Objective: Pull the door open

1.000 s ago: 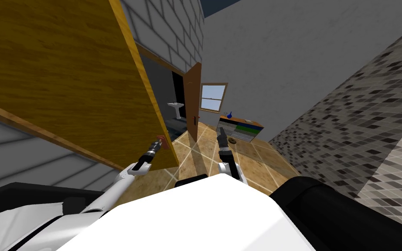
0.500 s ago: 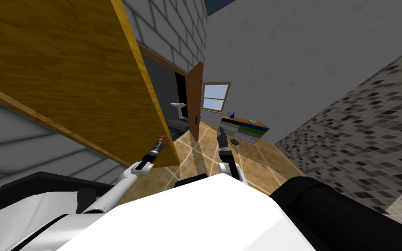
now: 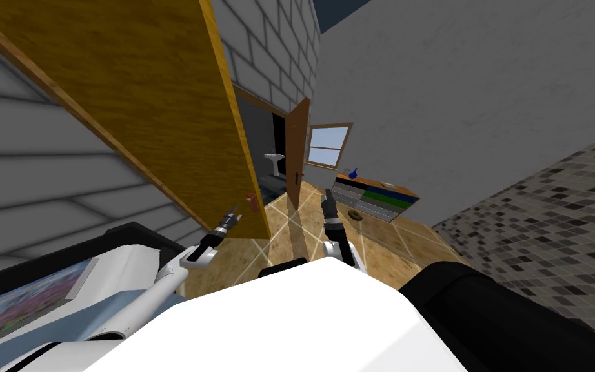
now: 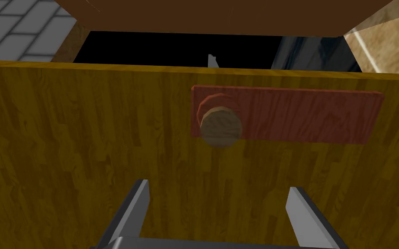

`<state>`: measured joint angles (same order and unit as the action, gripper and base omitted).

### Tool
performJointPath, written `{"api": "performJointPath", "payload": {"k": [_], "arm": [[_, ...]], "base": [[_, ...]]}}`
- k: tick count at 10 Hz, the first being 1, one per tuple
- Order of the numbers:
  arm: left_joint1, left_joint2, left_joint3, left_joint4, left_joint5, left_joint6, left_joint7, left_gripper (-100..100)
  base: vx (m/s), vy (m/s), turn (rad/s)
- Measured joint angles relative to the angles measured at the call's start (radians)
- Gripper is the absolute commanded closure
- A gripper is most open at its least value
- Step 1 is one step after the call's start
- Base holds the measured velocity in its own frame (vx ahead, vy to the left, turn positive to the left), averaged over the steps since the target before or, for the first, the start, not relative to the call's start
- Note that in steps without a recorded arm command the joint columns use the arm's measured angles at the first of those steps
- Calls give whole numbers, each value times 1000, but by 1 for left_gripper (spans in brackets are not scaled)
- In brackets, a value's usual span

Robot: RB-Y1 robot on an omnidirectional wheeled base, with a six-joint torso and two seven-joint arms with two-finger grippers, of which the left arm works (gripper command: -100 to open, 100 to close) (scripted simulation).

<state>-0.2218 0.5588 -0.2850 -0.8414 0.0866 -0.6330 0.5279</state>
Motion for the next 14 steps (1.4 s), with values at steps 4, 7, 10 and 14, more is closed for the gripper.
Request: {"api": "performJointPath", "payload": {"k": [4, 7, 10, 14], "arm": [[-17, -23, 20, 17, 1, 11, -23, -100], [-25, -35, 31, 24, 2, 19, -36, 100], [-26, -33, 32, 24, 2, 20, -36, 100], [-15, -16, 12, 20, -3, -3, -22, 100]], "base": [[210, -6, -47], [115, -18, -16], [-34, 5, -6], [-24, 25, 36]]}}
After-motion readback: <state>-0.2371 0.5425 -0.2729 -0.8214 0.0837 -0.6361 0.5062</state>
